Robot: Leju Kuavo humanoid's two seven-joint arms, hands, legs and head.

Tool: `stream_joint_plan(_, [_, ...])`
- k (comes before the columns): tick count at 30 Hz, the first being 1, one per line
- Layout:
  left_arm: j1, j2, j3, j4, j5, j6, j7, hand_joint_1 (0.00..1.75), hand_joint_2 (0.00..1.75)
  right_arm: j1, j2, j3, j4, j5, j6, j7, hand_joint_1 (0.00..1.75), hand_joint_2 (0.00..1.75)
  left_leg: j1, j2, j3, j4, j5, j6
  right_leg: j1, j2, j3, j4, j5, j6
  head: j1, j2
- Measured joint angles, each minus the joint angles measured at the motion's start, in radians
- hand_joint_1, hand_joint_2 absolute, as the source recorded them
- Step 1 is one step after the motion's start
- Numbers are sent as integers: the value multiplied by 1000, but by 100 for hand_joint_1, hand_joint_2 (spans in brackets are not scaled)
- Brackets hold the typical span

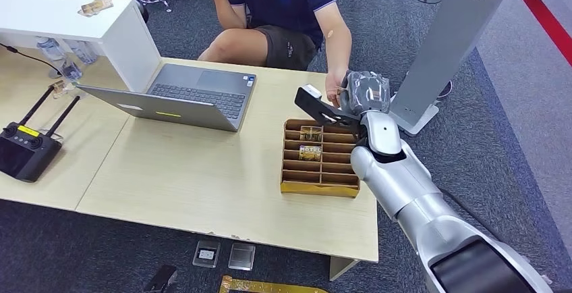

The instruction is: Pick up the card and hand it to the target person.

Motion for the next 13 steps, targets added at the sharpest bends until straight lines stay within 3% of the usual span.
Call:
stream_joint_plan(1, [0,0,0,0,0,0,0,0,0,-1,2,1,9,0,-1,0,173,175,0,0,0,0,0,0,0,0,0,0,0,0,1,0])
stream_joint_plan(5, [-1,0,0,0,4,-1,0,0,0,-7,7,5,42,0,-4,-3,0,175,0,0,0,0,0,0,0,0,0,0,0,0,1,0])
stream_joint_plan(13, [-1,0,-5,0,5,-8,0,0,0,-10,9,9,78,-2,-4,-11,0,175,0,0,0,0,0,0,0,0,0,0,0,0,0,0])
